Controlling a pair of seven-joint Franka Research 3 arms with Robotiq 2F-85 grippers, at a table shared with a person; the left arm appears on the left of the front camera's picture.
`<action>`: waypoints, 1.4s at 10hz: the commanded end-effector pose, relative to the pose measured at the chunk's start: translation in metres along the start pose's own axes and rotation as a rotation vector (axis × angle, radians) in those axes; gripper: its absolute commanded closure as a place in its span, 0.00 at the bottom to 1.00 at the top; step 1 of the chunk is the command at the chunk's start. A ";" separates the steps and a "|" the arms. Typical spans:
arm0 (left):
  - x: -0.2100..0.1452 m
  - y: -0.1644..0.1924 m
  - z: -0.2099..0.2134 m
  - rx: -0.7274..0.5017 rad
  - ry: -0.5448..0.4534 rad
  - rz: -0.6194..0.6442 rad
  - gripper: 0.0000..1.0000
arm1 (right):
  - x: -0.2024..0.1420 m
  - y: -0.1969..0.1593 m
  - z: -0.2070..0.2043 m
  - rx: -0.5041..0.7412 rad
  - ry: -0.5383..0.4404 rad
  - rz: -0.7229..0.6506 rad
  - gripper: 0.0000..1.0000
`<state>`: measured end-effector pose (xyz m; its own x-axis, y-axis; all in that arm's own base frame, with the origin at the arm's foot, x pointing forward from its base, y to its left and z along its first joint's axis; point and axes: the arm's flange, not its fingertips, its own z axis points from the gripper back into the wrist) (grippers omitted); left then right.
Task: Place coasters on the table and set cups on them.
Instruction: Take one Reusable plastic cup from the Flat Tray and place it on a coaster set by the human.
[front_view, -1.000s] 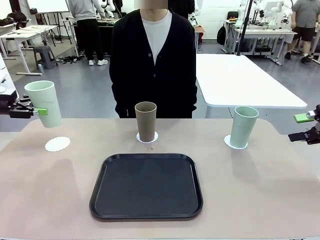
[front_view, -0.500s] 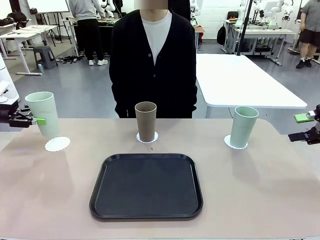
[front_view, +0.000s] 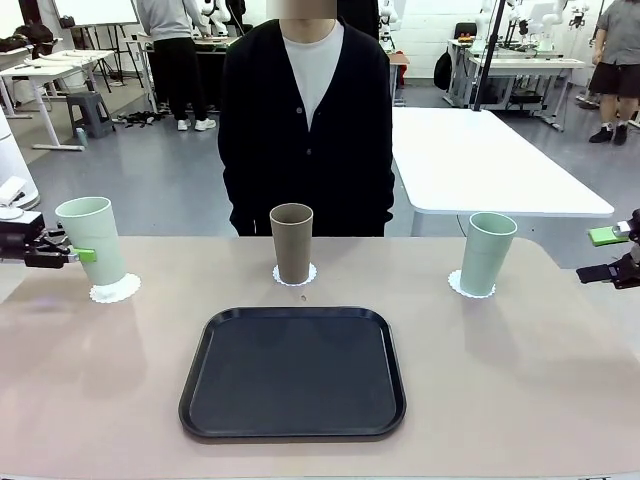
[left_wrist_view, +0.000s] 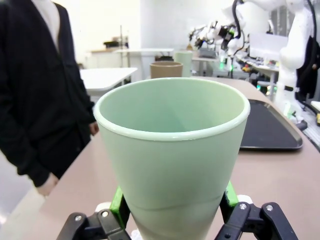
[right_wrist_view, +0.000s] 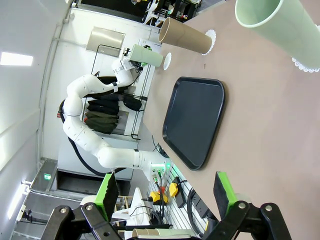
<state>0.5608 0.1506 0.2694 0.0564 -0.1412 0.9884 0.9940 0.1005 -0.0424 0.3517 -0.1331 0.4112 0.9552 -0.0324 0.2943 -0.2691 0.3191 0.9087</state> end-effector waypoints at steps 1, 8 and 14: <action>-0.001 0.003 0.004 -0.039 -0.018 -0.032 0.15 | 0.001 0.000 -0.001 0.021 -0.012 0.015 0.00; -0.024 0.012 -0.001 -0.046 0.002 -0.018 0.15 | 0.001 0.000 -0.001 0.021 -0.012 0.015 0.00; -0.034 0.015 -0.004 -0.059 0.018 -0.008 0.15 | 0.001 0.000 -0.001 0.021 -0.012 0.015 0.00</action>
<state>0.5703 0.1512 0.2367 0.0697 -0.1388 0.9879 0.9964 0.0581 -0.0622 0.3517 -0.1331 0.4112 0.9552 -0.0323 0.2943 -0.2692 0.3191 0.9087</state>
